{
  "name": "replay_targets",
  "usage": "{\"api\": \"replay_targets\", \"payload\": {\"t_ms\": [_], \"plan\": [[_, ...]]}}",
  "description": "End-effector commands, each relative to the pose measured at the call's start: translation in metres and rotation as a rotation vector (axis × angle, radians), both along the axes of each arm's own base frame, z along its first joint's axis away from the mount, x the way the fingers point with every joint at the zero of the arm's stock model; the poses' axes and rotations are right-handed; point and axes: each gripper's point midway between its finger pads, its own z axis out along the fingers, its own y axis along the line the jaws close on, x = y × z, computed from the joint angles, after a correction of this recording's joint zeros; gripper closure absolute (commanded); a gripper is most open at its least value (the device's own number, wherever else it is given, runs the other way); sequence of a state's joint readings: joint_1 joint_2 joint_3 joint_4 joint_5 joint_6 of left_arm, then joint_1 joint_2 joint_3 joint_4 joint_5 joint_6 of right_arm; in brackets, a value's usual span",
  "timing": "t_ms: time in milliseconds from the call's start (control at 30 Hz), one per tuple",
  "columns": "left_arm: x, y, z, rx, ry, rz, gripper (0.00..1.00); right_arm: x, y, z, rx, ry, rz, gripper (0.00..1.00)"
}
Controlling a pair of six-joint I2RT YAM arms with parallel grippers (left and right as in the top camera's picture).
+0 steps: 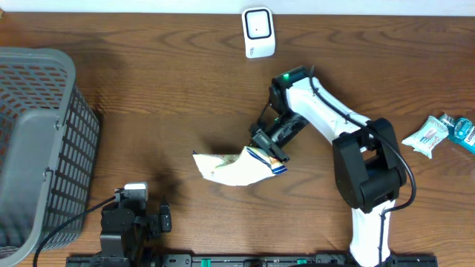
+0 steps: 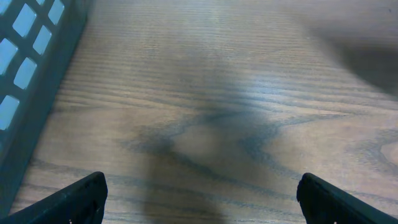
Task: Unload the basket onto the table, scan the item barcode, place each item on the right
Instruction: 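Lift the white-orange pack and carry it rightward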
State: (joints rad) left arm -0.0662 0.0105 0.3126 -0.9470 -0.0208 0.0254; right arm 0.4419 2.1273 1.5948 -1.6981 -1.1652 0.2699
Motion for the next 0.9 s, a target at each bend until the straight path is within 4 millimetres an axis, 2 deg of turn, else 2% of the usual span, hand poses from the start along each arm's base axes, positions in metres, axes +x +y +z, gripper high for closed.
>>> {"api": "replay_targets", "payload": {"t_ms": [0, 133, 267, 400, 567, 733, 867], "plan": [[-0.007, -0.001, -0.008, -0.008, 0.039, 0.0, 0.02, 0.02, -0.015, 0.004, 0.121, -0.161, -0.007, 0.99], [-0.007, -0.001, -0.008, -0.008, 0.039, 0.0, 0.02, 0.036, -0.047, -0.008, 0.065, -0.215, -0.018, 0.99], [-0.007, -0.001, -0.008, -0.008, 0.039, 0.0, 0.02, 0.055, -0.077, -0.01, 0.078, -0.299, -0.059, 0.99], [-0.007, -0.001, -0.008, -0.008, 0.039, 0.0, 0.02, 0.061, -0.11, -0.015, 0.011, -0.324, -0.086, 0.99], [-0.007, -0.001, -0.008, -0.008, 0.039, 0.0, 0.02, 0.053, -0.139, -0.019, -0.043, -0.277, -0.145, 0.99], [-0.007, -0.001, -0.008, -0.008, 0.039, 0.0, 0.02, 0.029, -0.169, -0.033, -0.12, -0.26, -0.098, 0.99], [-0.007, -0.001, -0.008, -0.008, 0.039, 0.0, 0.02, 0.012, -0.179, -0.031, -0.118, -0.21, -0.16, 0.99]]}}
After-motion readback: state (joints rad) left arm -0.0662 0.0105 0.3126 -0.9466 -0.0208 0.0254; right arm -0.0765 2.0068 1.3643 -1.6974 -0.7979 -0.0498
